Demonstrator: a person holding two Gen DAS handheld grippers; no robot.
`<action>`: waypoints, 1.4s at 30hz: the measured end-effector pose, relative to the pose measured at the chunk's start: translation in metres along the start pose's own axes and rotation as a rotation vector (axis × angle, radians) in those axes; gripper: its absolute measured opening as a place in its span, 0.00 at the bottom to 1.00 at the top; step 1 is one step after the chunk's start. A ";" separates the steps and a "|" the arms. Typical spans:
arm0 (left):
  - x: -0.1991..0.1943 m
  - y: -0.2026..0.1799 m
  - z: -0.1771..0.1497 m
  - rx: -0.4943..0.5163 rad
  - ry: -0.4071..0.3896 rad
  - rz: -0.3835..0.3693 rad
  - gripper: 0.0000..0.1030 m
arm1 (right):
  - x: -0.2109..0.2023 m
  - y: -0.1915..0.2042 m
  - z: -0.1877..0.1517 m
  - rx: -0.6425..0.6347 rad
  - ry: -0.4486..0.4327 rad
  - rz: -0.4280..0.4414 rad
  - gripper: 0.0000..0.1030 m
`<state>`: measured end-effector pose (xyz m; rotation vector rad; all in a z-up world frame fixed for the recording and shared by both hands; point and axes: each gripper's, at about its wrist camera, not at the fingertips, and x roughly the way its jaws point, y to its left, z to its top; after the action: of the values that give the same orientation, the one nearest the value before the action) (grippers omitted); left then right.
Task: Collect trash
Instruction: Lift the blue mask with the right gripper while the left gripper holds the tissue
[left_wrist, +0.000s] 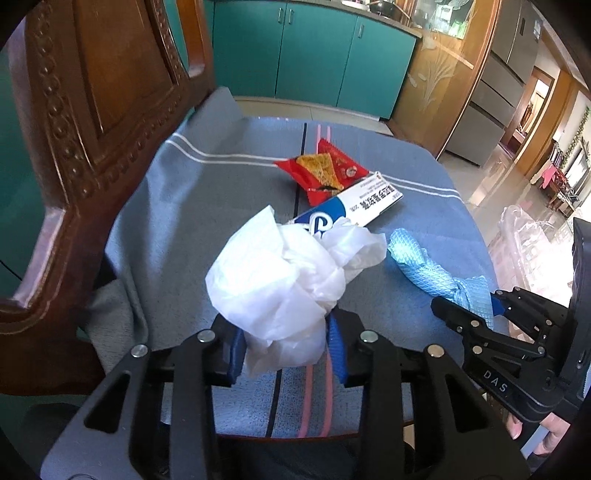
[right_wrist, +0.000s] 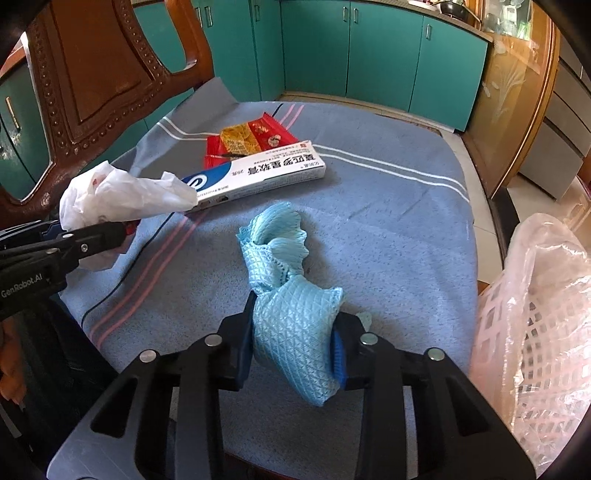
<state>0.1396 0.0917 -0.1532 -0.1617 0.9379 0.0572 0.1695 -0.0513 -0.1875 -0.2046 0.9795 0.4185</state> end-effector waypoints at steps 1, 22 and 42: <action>-0.002 0.000 0.000 0.003 -0.006 0.002 0.37 | -0.001 -0.001 0.000 0.002 -0.004 0.000 0.33; -0.020 -0.004 0.004 0.016 -0.063 -0.003 0.37 | -0.015 -0.003 0.001 0.013 -0.050 -0.004 0.33; -0.046 -0.015 0.009 0.034 -0.125 -0.013 0.37 | -0.054 -0.013 0.013 0.043 -0.159 -0.001 0.33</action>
<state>0.1216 0.0796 -0.1096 -0.1308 0.8129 0.0392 0.1592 -0.0721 -0.1356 -0.1310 0.8318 0.4065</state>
